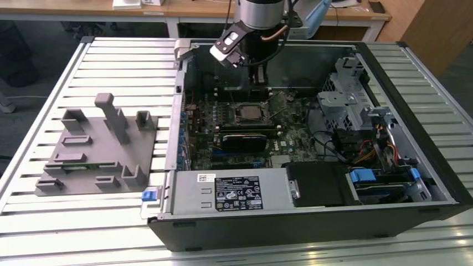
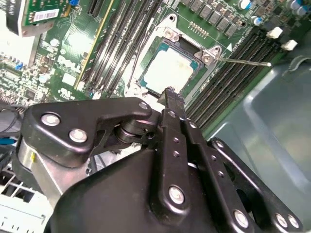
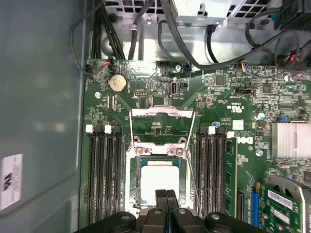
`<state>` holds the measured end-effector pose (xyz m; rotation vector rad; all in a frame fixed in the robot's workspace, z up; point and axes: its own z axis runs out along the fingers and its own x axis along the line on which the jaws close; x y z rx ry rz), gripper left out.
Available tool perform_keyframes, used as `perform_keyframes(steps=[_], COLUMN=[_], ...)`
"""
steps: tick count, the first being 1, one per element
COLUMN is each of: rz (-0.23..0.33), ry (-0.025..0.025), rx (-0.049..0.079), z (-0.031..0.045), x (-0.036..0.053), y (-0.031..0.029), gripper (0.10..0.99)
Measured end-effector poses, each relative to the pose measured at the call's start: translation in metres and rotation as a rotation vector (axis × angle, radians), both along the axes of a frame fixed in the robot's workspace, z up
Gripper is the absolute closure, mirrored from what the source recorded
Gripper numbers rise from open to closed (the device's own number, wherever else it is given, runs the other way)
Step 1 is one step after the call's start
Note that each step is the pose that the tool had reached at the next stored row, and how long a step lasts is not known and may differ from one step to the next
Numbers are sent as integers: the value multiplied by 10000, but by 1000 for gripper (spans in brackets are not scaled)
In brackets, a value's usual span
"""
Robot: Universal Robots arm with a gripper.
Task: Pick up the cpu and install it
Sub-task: 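Close the cpu cover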
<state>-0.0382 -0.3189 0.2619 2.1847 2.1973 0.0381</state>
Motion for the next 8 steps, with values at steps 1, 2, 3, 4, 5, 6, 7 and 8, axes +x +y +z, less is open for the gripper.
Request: perform_keyframes(steps=[1, 2, 3, 4, 5, 6, 7, 8], rz=[0, -1, 0, -1, 0, -4, -12, -19], ry=[3, 4, 5, 3, 5, 6, 5, 5], rx=[0, 0, -1, 2, 4, 5, 6, 6], z=[22, 42, 53, 53, 53, 54, 53, 53], x=[0, 0, 0, 0, 0, 0, 0, 0], y=[0, 0, -1, -2, -13, -36, -61, -81], gripper=[980, 980, 980, 980, 980, 980, 980, 980])
